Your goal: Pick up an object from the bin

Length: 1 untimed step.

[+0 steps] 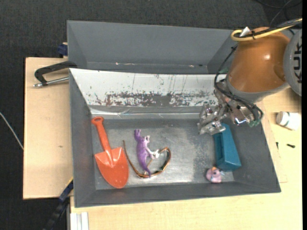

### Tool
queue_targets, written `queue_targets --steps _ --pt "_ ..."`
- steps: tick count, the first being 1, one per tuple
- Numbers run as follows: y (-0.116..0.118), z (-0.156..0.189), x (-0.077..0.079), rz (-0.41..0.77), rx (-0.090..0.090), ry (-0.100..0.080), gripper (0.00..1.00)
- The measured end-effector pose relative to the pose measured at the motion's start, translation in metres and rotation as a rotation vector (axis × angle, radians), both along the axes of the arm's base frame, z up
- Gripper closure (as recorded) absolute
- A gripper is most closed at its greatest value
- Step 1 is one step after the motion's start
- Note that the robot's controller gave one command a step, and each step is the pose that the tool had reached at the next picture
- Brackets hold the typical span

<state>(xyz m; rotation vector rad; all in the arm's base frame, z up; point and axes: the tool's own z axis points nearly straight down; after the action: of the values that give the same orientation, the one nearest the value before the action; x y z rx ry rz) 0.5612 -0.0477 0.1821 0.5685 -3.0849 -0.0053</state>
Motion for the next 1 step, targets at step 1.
queue_targets --steps 1 --pt "0.0003 0.0062 -0.0038 0.250 -0.004 -0.007 1.00"
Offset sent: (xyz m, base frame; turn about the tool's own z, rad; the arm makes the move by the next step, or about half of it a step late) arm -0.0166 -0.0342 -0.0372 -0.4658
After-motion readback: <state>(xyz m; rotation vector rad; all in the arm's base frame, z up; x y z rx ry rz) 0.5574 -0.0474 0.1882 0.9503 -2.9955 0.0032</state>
